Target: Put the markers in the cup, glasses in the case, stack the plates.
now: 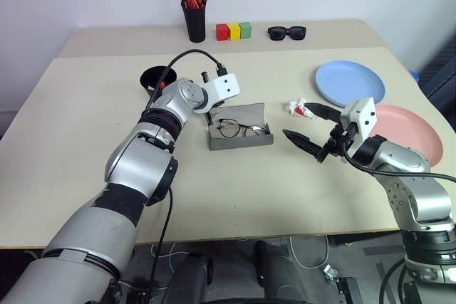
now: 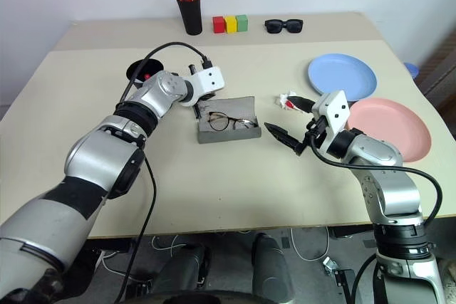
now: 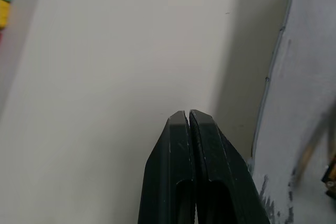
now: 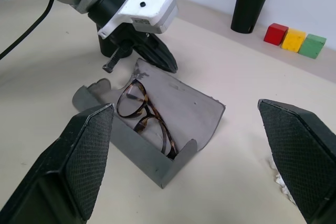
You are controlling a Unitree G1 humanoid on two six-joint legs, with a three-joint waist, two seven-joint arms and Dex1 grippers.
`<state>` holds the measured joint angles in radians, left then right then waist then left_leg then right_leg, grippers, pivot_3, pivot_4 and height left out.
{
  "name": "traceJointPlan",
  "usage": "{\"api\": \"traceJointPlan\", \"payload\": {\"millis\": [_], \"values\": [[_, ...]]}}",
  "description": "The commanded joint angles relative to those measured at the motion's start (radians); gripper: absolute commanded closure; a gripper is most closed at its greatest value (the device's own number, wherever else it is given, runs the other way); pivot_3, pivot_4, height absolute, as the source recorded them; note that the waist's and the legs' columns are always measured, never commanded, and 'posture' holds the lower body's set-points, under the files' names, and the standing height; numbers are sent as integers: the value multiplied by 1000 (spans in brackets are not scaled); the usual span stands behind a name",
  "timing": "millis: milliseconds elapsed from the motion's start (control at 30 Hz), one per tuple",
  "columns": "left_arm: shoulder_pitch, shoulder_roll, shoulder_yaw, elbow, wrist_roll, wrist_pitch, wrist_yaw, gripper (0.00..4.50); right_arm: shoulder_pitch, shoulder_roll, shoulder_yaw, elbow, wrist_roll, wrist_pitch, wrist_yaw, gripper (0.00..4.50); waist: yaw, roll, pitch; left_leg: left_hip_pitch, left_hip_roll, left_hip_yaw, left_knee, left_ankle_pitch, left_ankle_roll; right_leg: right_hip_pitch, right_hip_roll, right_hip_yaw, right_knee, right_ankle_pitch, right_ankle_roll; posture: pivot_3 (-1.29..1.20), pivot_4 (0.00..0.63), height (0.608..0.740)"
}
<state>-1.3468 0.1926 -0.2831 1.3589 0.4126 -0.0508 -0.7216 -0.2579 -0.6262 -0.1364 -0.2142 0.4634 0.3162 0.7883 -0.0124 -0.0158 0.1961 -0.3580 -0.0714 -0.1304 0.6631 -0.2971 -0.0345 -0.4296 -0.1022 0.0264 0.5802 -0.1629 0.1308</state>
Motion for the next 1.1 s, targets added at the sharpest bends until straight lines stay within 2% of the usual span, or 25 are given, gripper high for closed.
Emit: {"api": "traceJointPlan", "payload": {"millis": [33,333,567,900,1100], "values": [[-26,-5,33,-28,-51,36,-129,4456,-14,1,-21,-27,1,-29,0,0,0,0,0,0,0,0,0,0,0,0,0,0,0,0,0,0,150,740],[-31,9,54,-74,-112,92,-383,4456,-10,0,-28,41,-16,-90,31,0,0,0,0,0,0,0,0,0,0,0,0,0,0,0,0,0,150,740],[-1,15,34,-152,-116,54,-465,4456,-12,2,-23,51,-24,-107,32,0,-1,0,0,0,0,0,0,0,0,0,0,0,0,0,0,0,150,740],[158,31,-3,-466,-149,139,-594,4456,-23,6,-16,45,-29,-102,20,0,-3,0,0,0,0,0,0,0,0,0,0,0,0,0,0,0,150,740],[242,49,5,-647,-193,221,-573,4456,-32,4,-12,46,-32,-98,19,0,-1,1,0,1,0,0,0,0,0,0,0,0,0,0,0,0,150,740]]}}
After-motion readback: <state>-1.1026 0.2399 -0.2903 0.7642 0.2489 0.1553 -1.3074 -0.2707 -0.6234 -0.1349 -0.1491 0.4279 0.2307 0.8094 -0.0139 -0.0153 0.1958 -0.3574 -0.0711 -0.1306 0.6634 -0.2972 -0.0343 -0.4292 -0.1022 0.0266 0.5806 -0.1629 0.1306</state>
